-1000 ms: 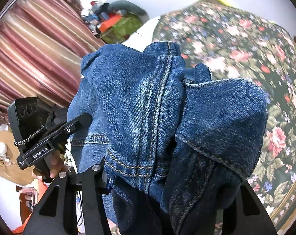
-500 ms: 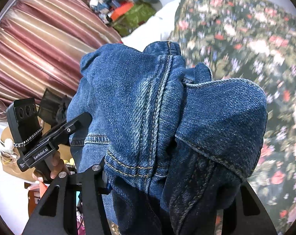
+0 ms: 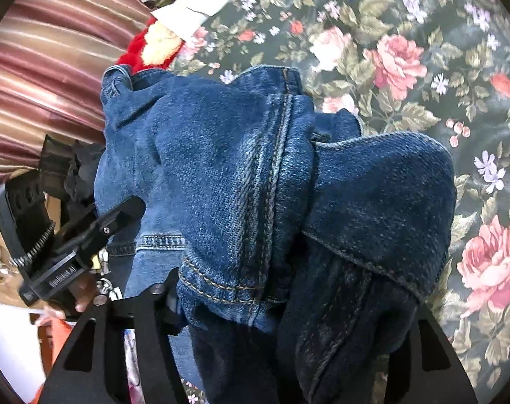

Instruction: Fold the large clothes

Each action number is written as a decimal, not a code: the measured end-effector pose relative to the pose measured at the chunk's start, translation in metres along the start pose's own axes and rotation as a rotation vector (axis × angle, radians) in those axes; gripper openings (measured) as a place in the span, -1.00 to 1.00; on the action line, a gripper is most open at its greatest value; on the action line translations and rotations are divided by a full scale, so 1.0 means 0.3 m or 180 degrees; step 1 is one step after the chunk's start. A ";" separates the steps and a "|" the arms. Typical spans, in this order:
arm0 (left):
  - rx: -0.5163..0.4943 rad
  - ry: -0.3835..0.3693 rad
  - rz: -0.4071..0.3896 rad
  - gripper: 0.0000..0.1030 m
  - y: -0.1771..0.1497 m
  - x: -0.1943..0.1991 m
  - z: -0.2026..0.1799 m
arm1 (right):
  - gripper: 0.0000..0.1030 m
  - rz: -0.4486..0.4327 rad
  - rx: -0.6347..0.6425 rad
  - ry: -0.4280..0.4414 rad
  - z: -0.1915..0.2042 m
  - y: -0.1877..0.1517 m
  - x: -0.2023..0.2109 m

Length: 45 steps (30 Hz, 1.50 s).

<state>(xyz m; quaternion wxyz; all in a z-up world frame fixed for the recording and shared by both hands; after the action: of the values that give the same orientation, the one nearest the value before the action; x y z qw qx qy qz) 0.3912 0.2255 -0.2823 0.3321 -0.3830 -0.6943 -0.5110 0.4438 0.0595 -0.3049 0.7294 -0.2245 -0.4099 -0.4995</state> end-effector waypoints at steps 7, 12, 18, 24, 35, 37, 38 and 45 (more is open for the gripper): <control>-0.0208 0.0361 -0.0131 0.10 -0.016 0.092 0.015 | 0.21 -0.0056 0.0265 -0.0337 0.008 -0.044 0.122; -0.0320 0.0554 -0.0421 0.11 0.066 0.210 0.027 | 0.23 -0.0337 0.0617 -0.0774 0.033 -0.067 0.256; -0.0510 0.0665 -0.0426 0.16 0.197 0.168 0.003 | 0.23 -0.0863 0.0905 -0.0775 0.176 0.016 0.369; -0.0504 0.0961 -0.0259 0.16 0.289 -0.015 0.018 | 0.23 -0.0754 0.1087 -0.0856 0.235 0.136 0.167; -0.0512 0.1293 -0.0394 0.33 0.326 -0.019 0.029 | 0.23 -0.0619 0.0646 -0.0726 -0.008 0.128 0.159; -0.0508 0.1136 -0.0482 0.33 0.308 0.036 -0.001 | 0.23 -0.0737 0.0758 -0.0857 0.018 0.096 0.217; -0.0498 0.1036 -0.0513 0.33 0.289 0.066 -0.017 | 0.23 -0.0786 0.0839 -0.0878 0.040 0.075 0.240; -0.0640 0.0797 -0.0236 0.44 0.040 0.103 -0.070 | 0.24 -0.0570 0.1120 -0.1012 0.100 -0.085 0.177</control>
<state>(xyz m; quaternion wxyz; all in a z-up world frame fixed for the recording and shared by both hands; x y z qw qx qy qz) 0.3881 0.2134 -0.2452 0.3569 -0.3217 -0.6064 -0.6335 0.4181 0.0424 -0.2463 0.6365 -0.1326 -0.6184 -0.4415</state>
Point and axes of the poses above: each gripper's, at about its wrist camera, not at the fingertips, and x roughly against the way its jaws point, z to its left, y to its top, the point moved 9 cm from there along -x, roughly the way its jaws point, and after that the axes turned 4 degrees about z, right-handed, at the moved point
